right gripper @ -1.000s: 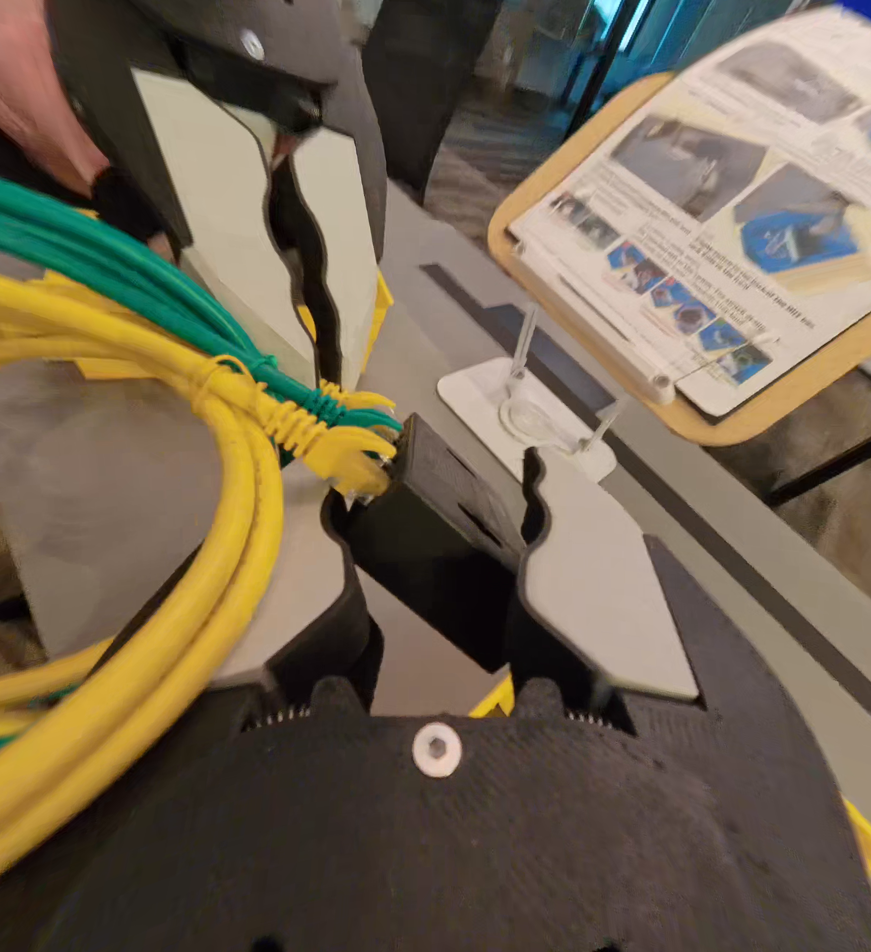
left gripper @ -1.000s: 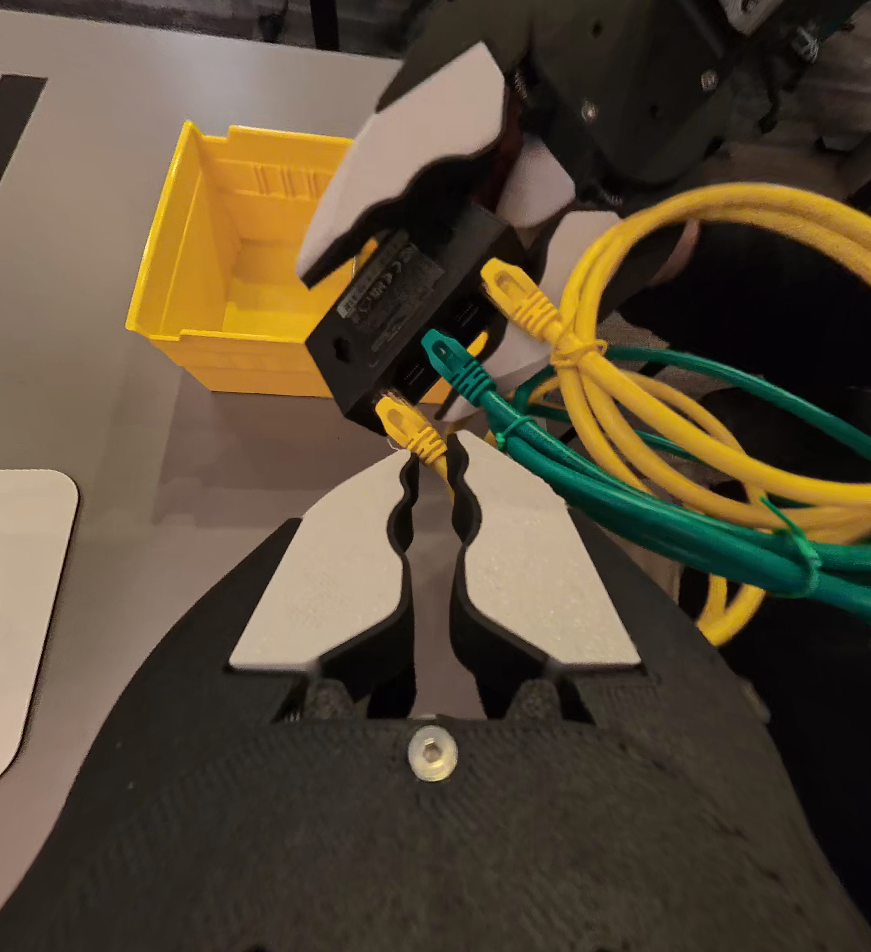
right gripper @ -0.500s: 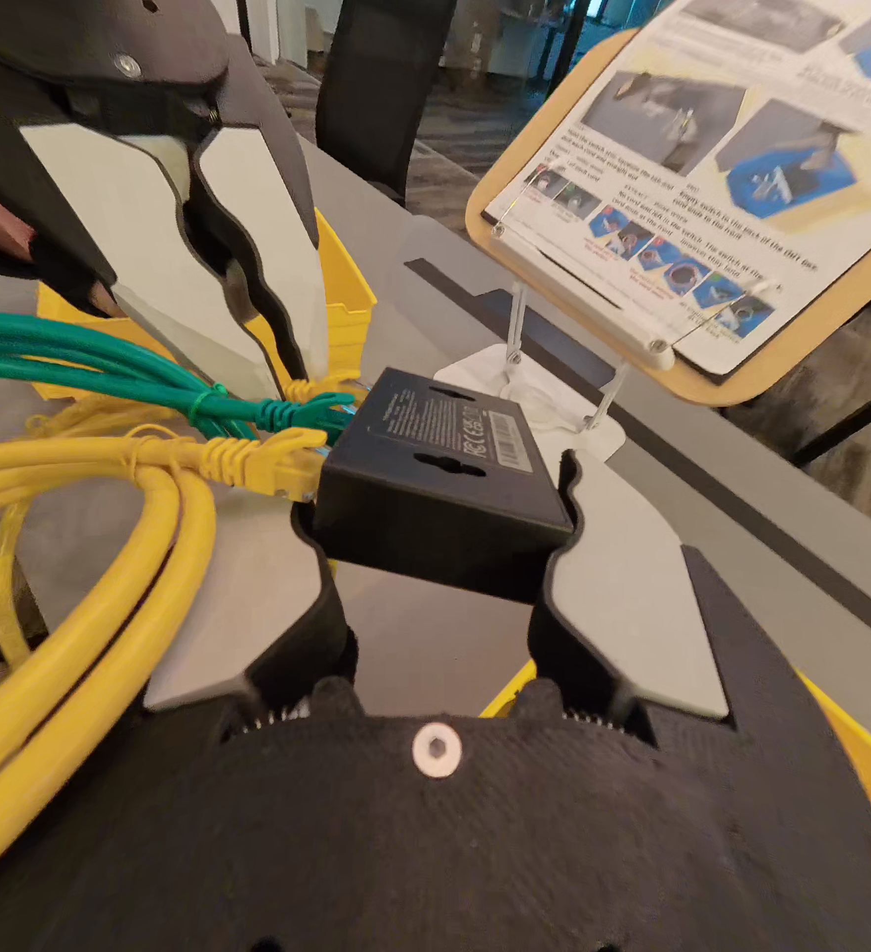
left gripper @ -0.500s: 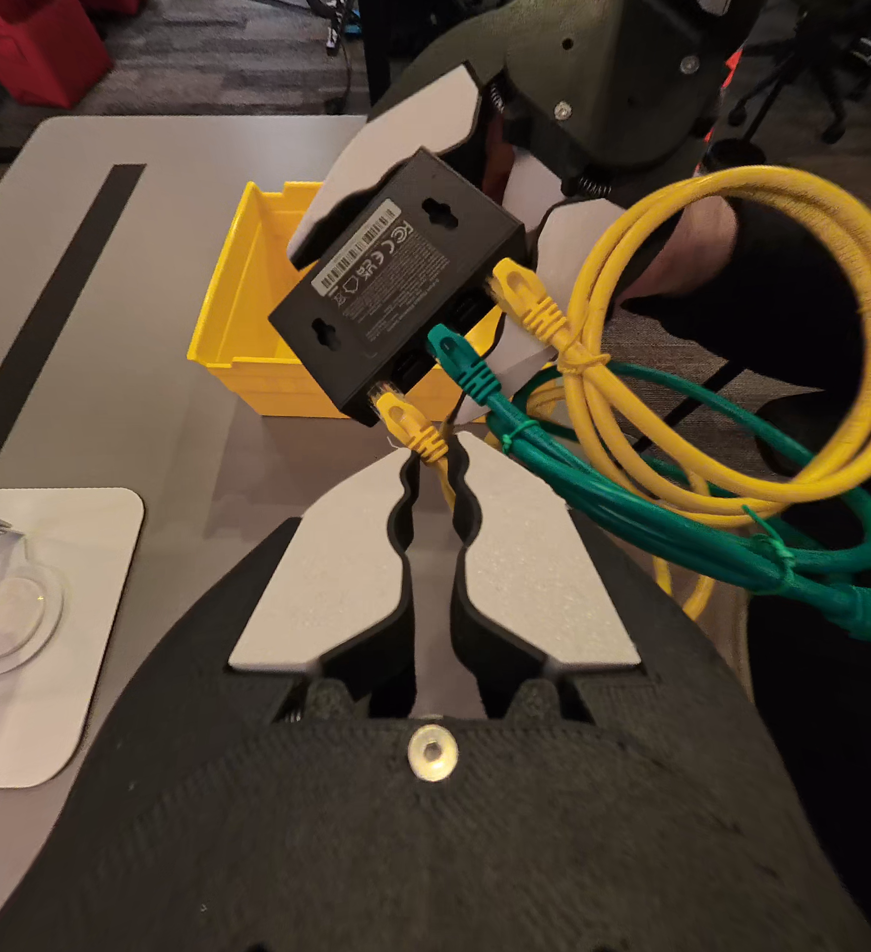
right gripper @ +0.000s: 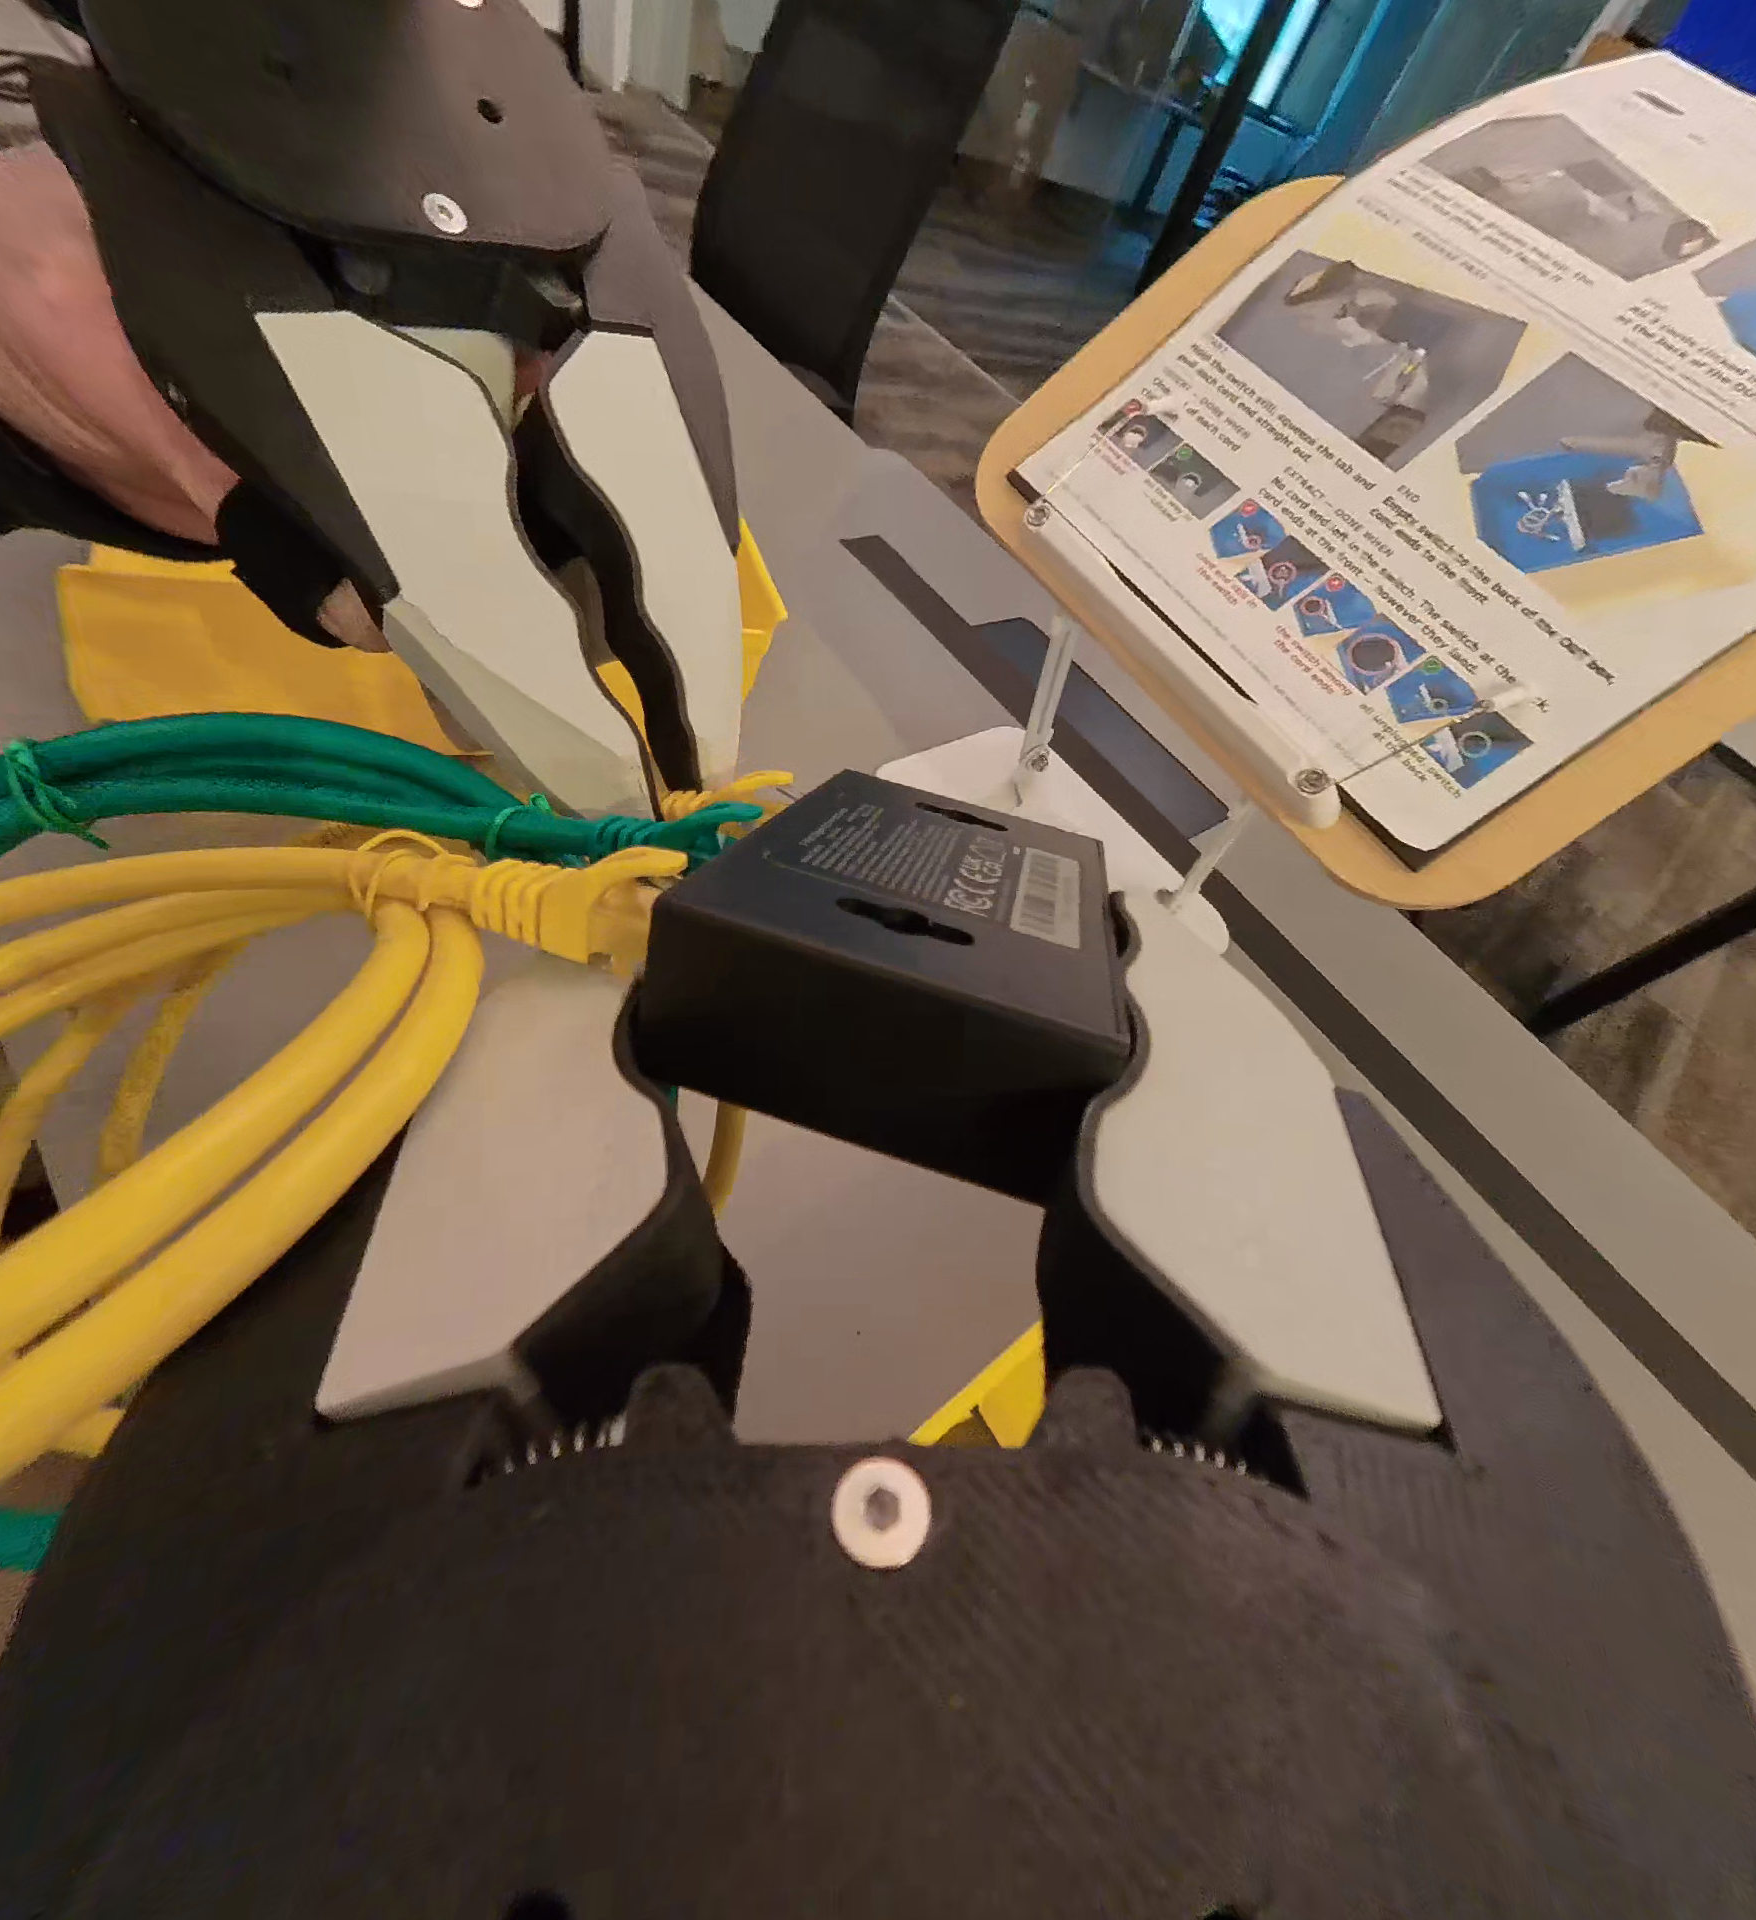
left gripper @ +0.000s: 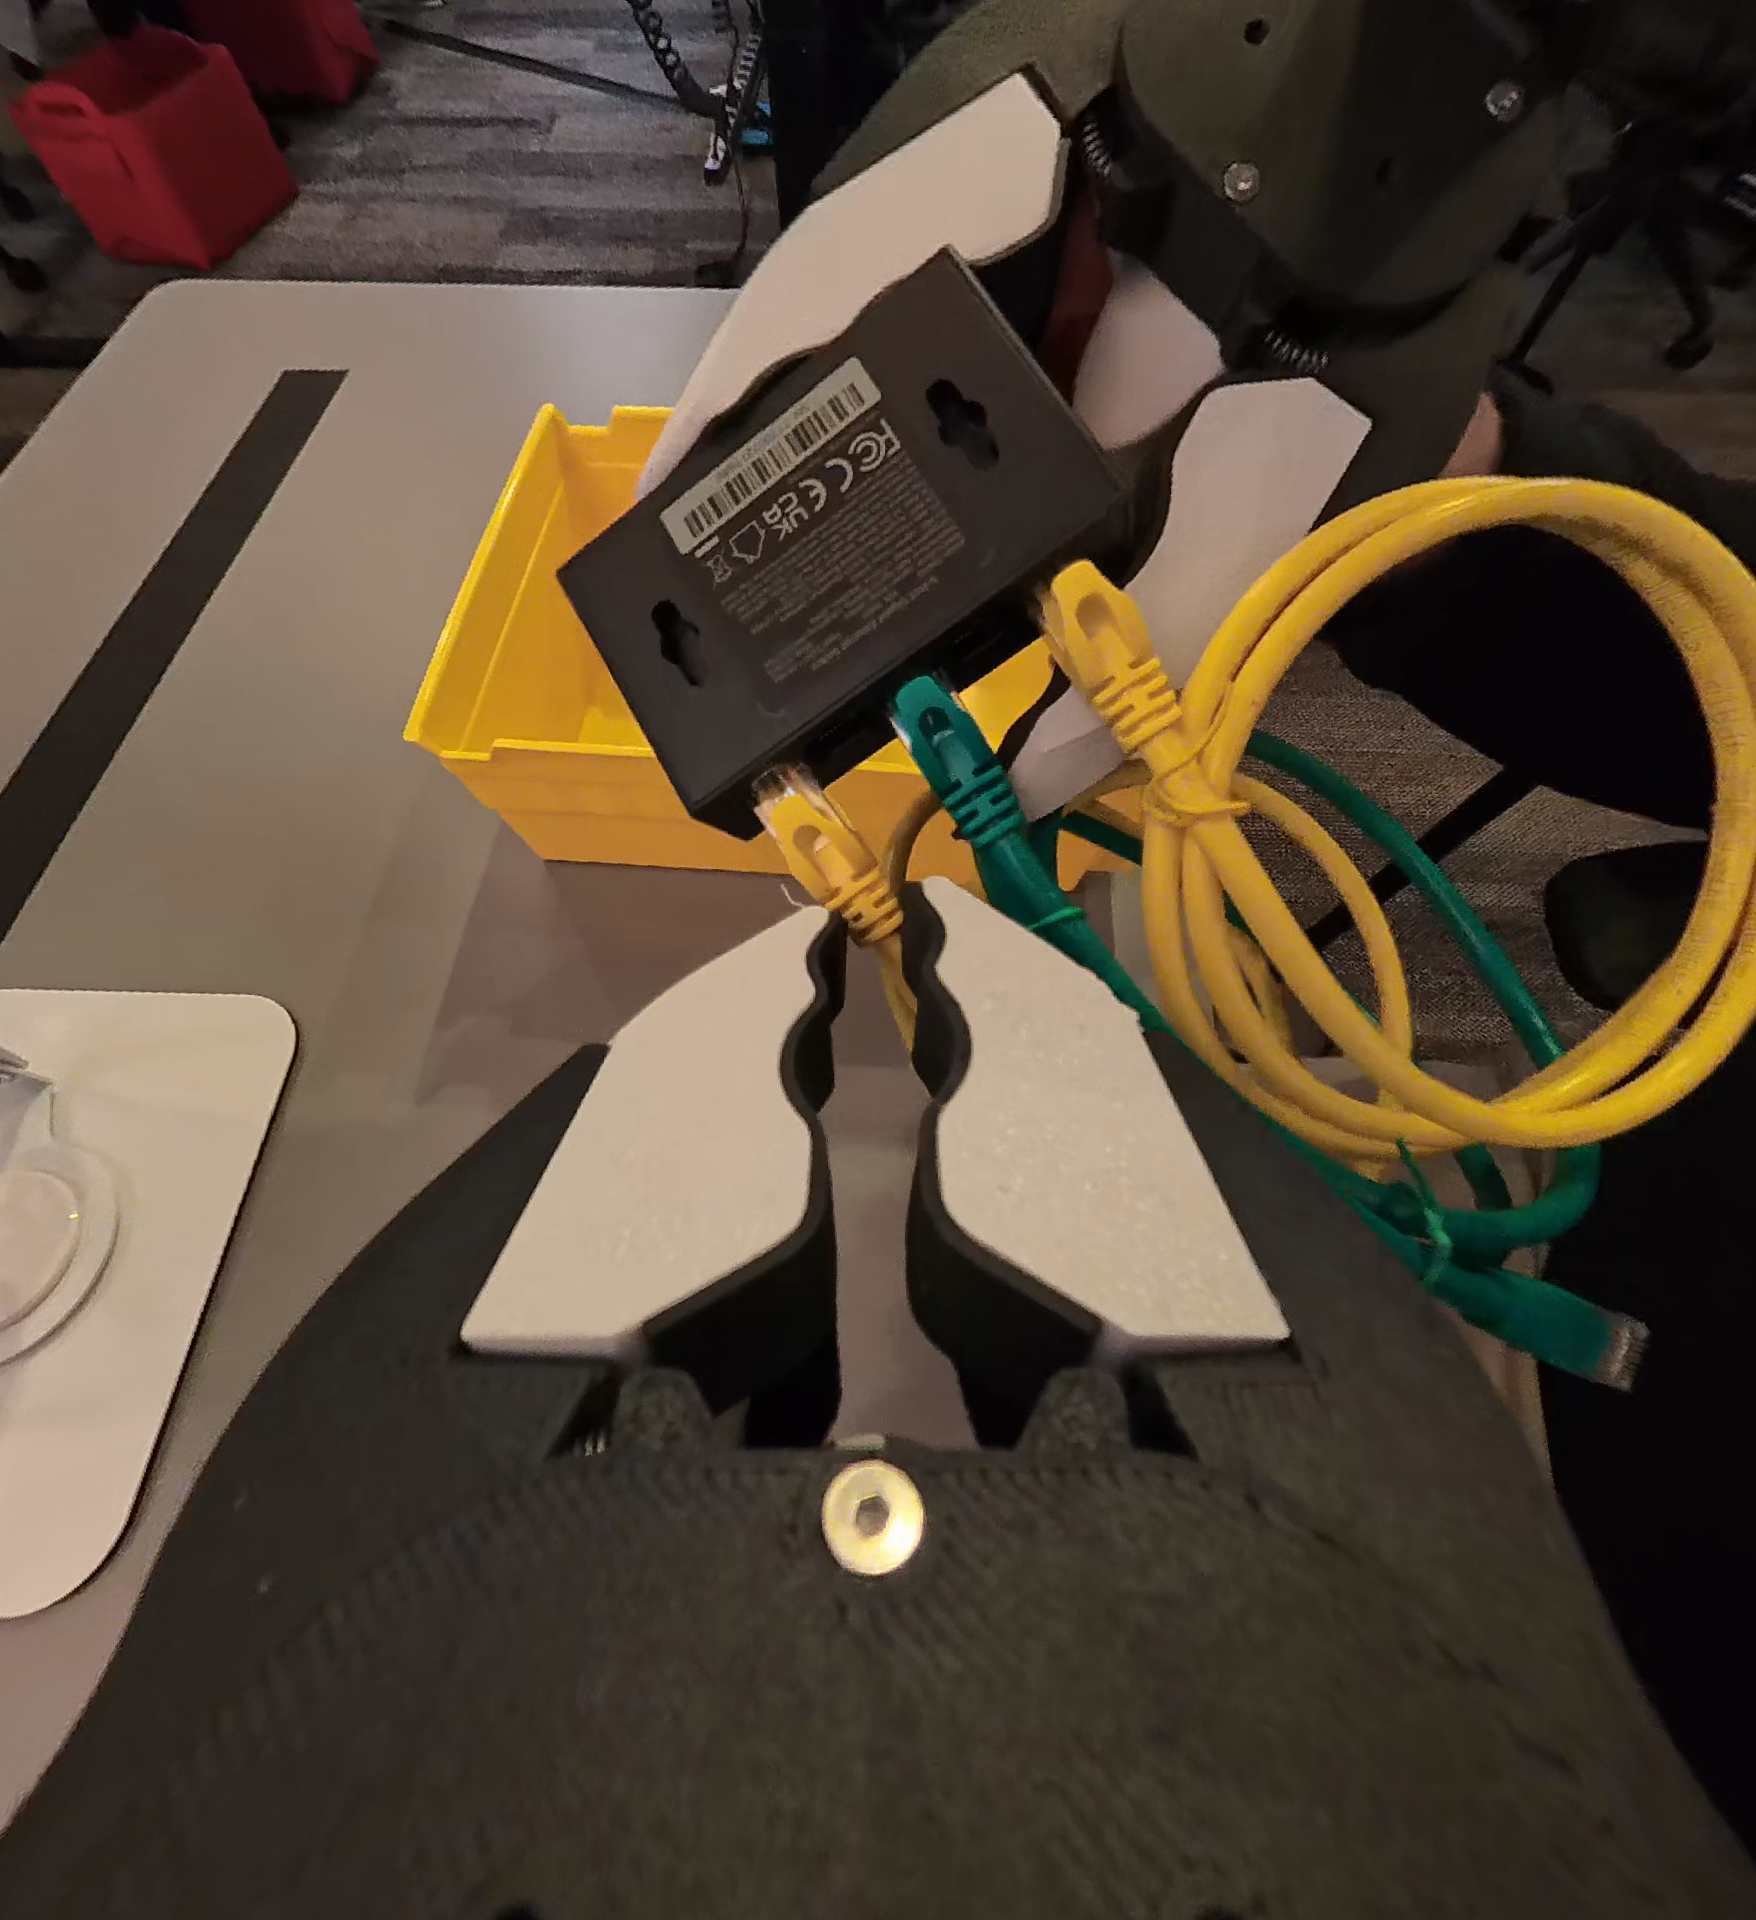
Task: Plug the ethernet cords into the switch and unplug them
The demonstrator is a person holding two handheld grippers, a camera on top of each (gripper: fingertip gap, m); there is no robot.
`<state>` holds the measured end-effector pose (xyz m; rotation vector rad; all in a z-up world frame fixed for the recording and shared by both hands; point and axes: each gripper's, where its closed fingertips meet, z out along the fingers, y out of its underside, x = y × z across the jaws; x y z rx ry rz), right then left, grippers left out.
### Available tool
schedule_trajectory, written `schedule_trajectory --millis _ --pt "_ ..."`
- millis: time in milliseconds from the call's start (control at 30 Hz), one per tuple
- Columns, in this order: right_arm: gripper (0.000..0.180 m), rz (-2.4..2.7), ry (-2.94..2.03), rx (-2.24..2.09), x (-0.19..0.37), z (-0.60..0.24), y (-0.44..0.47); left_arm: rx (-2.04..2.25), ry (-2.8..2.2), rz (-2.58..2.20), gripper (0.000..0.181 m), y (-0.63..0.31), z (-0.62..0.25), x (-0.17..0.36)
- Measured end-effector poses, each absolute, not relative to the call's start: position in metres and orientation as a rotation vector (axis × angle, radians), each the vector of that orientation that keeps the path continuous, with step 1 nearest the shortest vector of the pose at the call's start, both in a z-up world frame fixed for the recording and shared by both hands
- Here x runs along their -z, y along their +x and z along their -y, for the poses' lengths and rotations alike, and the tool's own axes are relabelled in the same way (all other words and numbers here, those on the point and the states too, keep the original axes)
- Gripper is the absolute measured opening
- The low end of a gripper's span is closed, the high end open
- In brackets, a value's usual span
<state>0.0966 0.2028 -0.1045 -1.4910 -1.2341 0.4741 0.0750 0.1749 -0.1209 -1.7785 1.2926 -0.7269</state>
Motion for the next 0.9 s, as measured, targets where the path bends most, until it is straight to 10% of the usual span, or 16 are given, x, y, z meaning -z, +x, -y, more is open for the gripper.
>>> schedule_trajectory --millis 900 --pt "0.079 1.316 -1.433 -0.36 0.099 -0.201 0.099 0.755 -1.737 -1.224 0.009 0.076 -0.182 0.115"
